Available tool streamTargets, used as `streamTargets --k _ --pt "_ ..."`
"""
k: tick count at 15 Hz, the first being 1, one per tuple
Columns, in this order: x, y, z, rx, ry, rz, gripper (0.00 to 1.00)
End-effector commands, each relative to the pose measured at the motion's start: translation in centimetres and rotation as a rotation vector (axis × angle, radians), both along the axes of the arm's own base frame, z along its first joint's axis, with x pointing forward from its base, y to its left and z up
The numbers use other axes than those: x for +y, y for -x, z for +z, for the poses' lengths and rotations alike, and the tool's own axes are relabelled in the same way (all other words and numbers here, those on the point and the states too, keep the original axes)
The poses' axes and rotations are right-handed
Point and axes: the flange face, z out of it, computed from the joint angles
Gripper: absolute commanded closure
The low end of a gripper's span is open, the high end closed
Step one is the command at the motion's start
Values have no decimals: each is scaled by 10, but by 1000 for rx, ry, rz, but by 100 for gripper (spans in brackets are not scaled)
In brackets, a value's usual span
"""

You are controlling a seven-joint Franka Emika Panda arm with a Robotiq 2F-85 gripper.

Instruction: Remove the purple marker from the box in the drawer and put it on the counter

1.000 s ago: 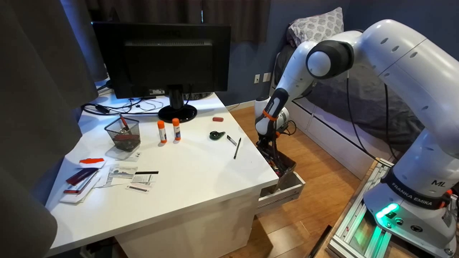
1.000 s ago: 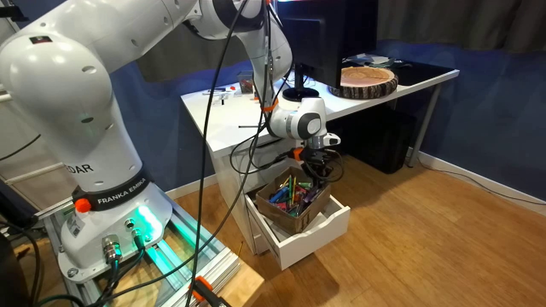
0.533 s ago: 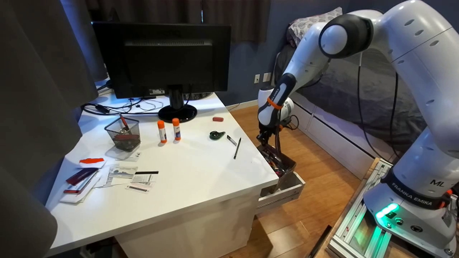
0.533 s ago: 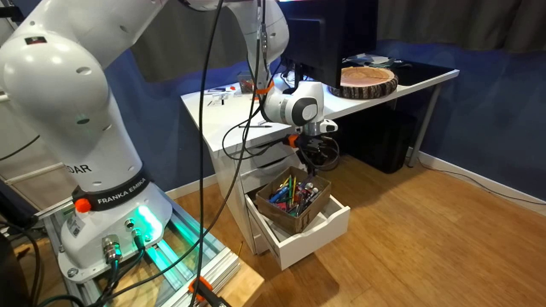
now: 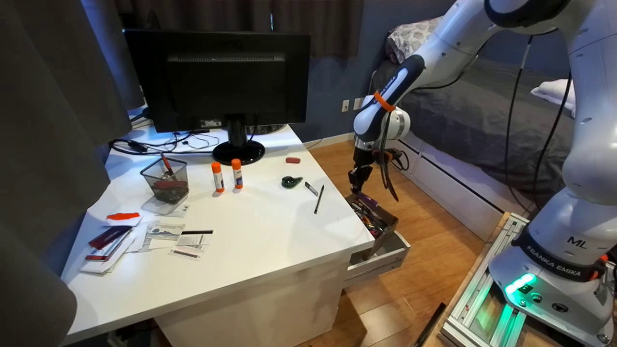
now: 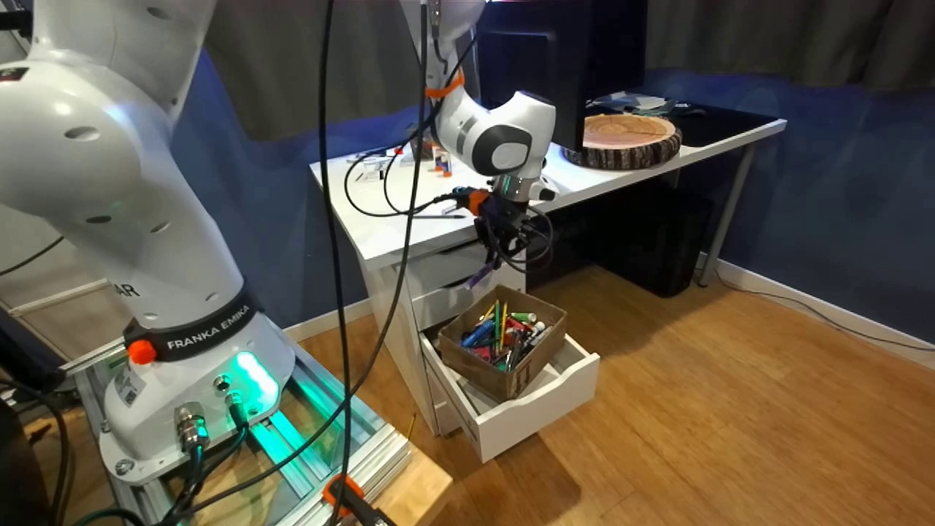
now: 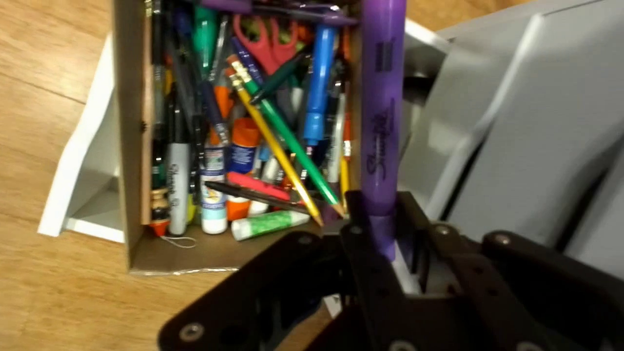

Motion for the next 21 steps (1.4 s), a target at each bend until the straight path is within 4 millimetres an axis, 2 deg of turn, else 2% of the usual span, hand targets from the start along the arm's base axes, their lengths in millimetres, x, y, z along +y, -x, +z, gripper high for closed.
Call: streamTargets --k 1,5,7,8,11,14,15,17,21 --pt "12 22 41 -10 -152 -14 95" --pt "3 31 70 -30 -223 -101 95" --pt "2 37 80 -32 -284 -72 95" --pt "4 23 65 -27 -235 -89 80" --pt "2 28 75 -29 -263 -75 80" --pt "2 31 75 -25 -264 -73 80" --pt "2 31 74 -24 -264 -73 95" --pt "14 19 81 -34 -273 -111 95" --pt "60 -1 105 -80 -324 -154 95"
